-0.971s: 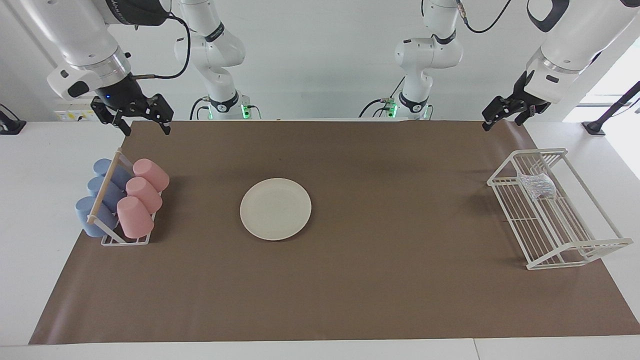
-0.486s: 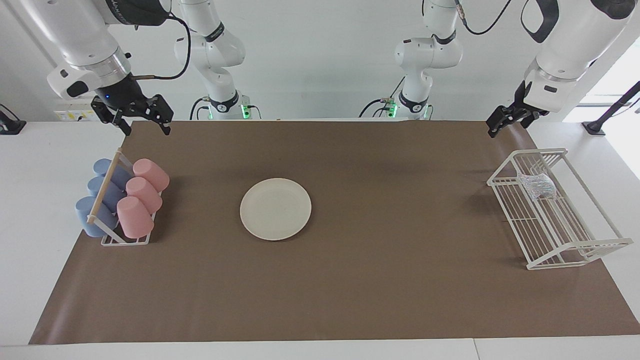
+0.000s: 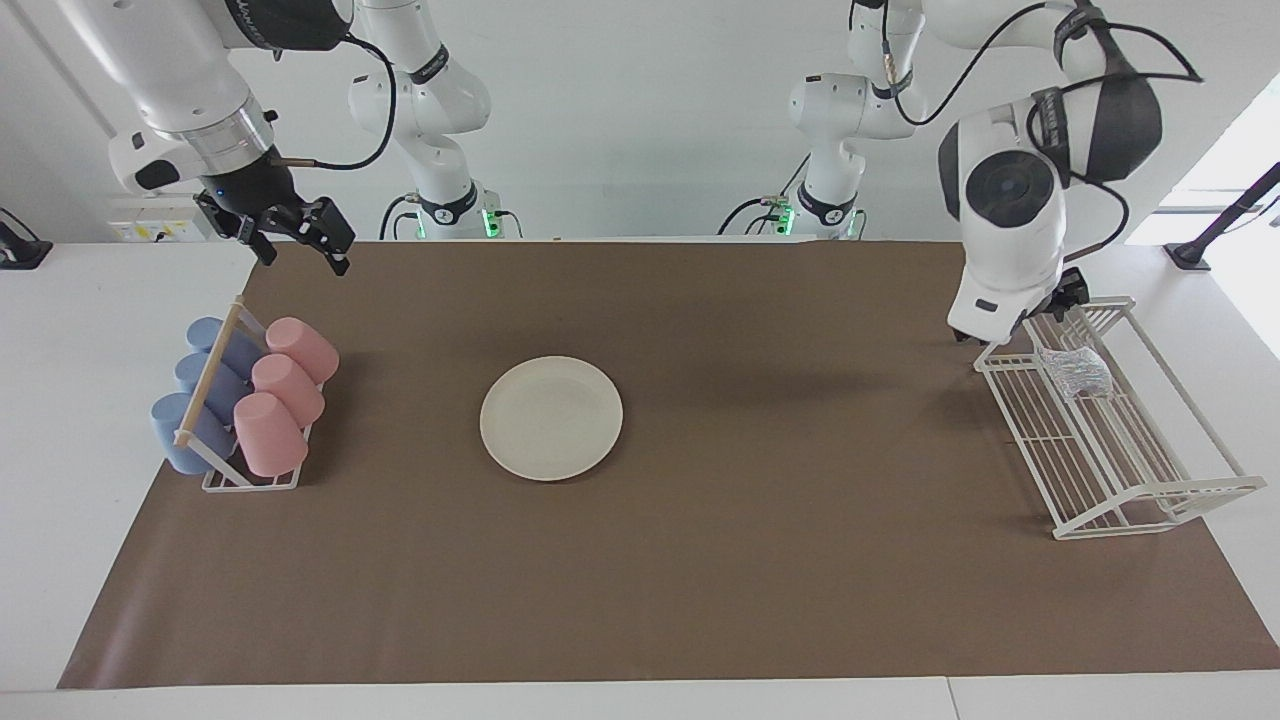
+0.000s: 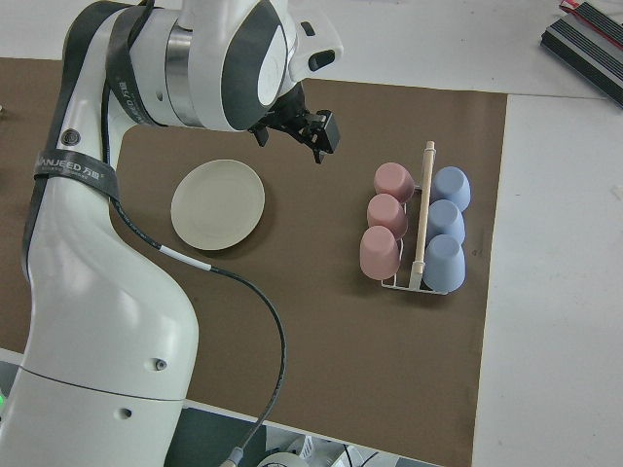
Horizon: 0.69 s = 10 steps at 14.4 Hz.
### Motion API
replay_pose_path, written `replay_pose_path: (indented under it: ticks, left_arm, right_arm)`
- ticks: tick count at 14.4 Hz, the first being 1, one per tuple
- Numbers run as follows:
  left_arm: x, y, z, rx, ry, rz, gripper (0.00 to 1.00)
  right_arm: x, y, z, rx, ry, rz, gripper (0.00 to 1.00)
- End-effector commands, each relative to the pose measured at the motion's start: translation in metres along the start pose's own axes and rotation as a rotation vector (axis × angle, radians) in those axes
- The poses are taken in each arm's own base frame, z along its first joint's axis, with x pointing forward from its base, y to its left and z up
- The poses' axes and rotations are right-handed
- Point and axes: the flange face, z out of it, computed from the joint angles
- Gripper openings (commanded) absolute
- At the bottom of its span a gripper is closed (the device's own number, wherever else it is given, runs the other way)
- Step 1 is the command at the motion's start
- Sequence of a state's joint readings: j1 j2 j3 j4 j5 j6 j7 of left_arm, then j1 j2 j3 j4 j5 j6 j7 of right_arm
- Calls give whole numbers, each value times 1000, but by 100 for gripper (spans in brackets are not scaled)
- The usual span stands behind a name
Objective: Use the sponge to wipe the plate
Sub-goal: 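Grasp the clear scrubber in the basket with the left gripper while the right gripper rises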
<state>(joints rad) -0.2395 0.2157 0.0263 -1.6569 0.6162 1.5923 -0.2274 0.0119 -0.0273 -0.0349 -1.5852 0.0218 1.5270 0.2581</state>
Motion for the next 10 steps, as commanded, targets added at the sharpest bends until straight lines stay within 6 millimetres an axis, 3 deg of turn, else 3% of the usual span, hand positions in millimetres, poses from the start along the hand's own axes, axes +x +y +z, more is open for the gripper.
replay_pose_path:
  ticks: [1, 5, 10]
  left_arm:
    - [24, 9, 36, 170, 2, 69, 100]
    - [54, 18, 66, 314, -2, 114, 100]
    - [57, 4, 84, 305, 6, 107, 97]
  right_arm:
    - [1, -4, -1, 16, -17, 130, 100]
    - [-4, -13, 1, 64, -47, 337, 100]
    - [-11, -33, -2, 57, -52, 566, 100]
